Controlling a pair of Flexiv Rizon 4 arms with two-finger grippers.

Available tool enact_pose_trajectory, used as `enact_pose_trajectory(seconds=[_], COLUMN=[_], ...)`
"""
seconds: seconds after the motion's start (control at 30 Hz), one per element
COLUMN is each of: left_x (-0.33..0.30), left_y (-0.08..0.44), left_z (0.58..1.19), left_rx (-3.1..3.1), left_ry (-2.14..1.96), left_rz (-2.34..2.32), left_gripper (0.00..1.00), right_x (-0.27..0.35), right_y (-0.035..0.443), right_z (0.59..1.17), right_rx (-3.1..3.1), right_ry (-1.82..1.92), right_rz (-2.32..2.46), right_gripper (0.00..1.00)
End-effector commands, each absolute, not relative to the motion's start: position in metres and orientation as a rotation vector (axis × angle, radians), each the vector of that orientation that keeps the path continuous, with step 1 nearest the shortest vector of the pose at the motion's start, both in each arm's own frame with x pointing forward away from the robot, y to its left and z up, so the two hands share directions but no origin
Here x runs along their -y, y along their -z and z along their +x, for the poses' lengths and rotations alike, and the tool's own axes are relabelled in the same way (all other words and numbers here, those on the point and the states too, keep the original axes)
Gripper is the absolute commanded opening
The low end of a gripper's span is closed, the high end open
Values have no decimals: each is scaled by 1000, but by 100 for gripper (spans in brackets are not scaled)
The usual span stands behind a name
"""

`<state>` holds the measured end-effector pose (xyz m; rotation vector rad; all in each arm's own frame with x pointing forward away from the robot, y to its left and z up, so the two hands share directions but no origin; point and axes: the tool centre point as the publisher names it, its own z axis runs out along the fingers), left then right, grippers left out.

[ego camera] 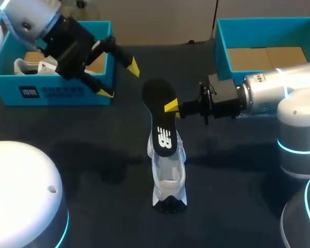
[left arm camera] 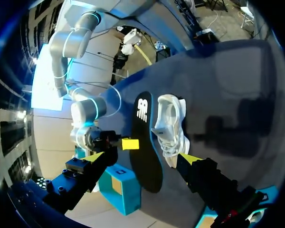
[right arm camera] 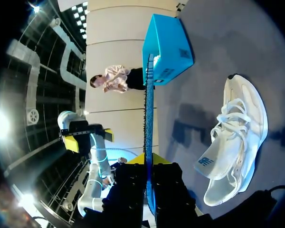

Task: Take the shoe out of the shoebox, open the shoe tongue, remove and reinsert the insole, then place the shoe into the shoebox

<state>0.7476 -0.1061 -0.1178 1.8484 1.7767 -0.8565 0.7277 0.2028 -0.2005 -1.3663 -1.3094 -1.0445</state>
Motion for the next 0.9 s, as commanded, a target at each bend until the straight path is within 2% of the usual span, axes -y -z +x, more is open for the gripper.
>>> enact_pose_trajectory(seconds=[0.03, 0.9], left_x=[121, 158], left_y=[115, 115], left_z=[767, 799], left_rx=[-1834, -2114], left_ry=[819, 463], left_rz=[1985, 2247], left_gripper=[100, 100], right_x=[-204, -204], right_y=[201, 201], right_z=[727, 727], right_rx=[1310, 1310], right_ry=[1046, 1046], right_rz=[-1369, -1369], right_gripper=[0, 0])
